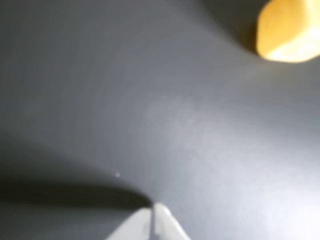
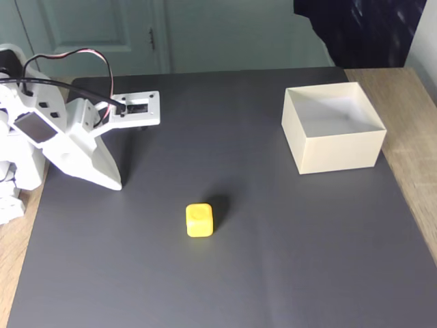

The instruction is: Grasp a cube block and put it in the white box.

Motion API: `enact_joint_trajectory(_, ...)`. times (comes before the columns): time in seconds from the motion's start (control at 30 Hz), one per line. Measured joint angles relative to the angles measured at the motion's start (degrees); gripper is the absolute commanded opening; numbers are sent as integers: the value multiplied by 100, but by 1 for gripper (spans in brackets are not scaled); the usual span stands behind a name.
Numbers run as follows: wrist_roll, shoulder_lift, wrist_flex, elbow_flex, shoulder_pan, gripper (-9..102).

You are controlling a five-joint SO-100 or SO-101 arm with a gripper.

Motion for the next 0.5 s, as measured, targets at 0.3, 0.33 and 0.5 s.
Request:
enact_joint_trajectory(0.3, 413, -1573, -606, -1292, 158, 0)
enact_joint_trajectory(0.33, 448, -1925, -729, -1521, 193, 0)
enact_joint_trajectory(0.5, 677, -3700, -1116, -2856, 431, 0)
